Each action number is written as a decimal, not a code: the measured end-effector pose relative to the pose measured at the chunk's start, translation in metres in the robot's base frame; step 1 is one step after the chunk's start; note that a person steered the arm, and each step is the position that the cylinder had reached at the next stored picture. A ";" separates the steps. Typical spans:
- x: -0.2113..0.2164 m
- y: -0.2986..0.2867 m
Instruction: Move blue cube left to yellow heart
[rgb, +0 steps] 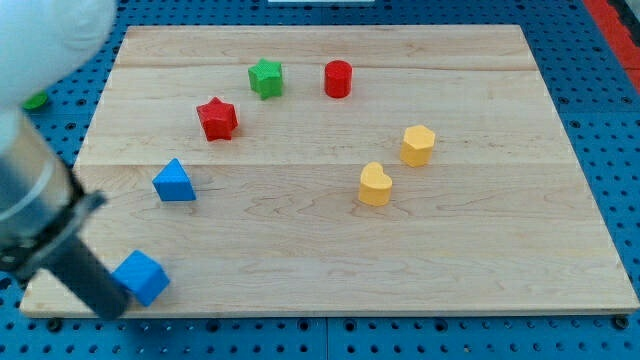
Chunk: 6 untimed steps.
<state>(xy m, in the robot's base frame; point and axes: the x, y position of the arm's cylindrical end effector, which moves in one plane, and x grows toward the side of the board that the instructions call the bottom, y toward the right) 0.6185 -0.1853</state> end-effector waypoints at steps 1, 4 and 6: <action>-0.028 0.021; -0.073 -0.007; -0.086 0.095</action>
